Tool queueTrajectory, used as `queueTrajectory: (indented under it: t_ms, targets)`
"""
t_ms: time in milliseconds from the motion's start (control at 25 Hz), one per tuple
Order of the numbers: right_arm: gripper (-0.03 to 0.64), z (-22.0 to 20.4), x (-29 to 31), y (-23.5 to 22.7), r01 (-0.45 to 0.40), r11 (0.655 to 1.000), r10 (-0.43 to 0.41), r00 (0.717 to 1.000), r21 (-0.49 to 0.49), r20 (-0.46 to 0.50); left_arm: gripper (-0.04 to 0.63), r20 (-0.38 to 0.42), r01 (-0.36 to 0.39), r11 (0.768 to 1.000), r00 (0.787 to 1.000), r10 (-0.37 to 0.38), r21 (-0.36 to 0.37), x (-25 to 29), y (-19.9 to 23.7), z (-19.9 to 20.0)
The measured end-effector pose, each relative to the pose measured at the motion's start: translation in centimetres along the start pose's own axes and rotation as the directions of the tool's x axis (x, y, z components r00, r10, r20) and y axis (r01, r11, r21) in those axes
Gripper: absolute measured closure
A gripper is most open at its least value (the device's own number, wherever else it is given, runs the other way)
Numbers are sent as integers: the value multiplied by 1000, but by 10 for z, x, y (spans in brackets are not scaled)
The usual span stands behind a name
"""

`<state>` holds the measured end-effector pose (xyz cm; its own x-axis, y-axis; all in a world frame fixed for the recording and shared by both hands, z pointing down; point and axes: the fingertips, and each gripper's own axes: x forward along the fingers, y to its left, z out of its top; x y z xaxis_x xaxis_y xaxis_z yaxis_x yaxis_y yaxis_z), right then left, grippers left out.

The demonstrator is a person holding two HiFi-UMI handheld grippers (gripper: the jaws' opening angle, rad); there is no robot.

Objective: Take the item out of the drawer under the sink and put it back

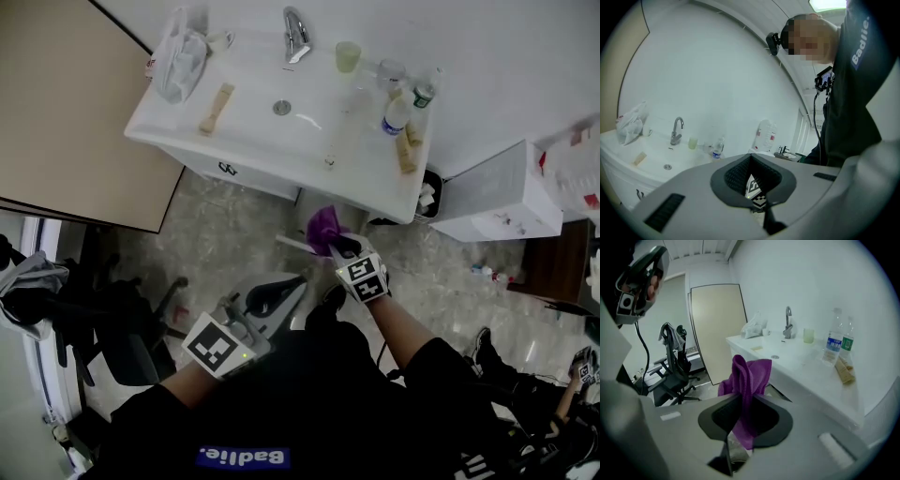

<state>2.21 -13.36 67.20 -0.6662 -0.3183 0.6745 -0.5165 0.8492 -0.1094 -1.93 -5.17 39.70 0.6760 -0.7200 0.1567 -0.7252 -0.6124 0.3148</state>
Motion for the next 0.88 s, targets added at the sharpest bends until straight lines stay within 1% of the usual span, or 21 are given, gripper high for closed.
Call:
queueTrajectory:
  t_ms: [240,360,480,680,880]
  targets:
    - [552,-43,51,-18,9,1000,-11,992,-15,-128,591,-2,-13,1000,1000,13,-6,-1,10,-2]
    - [552,-59,74,-30,20,999,-26,982,-35,-188,591,-18,-30,999,999,29,-29,-3,18,-11]
    - [552,-72,96,-40,24,999,-35,973,-49,-228,591,-30,-40,998,999,38,-49,-5,26,-22]
    - [552,-95,127,-55,27,998,-45,954,-65,-298,591,-28,-43,997,999,41,-59,-2,39,-32]
    - [552,-122,155,-66,26,998,-46,929,-60,-367,591,-51,-31,998,998,29,-53,-2,42,-41]
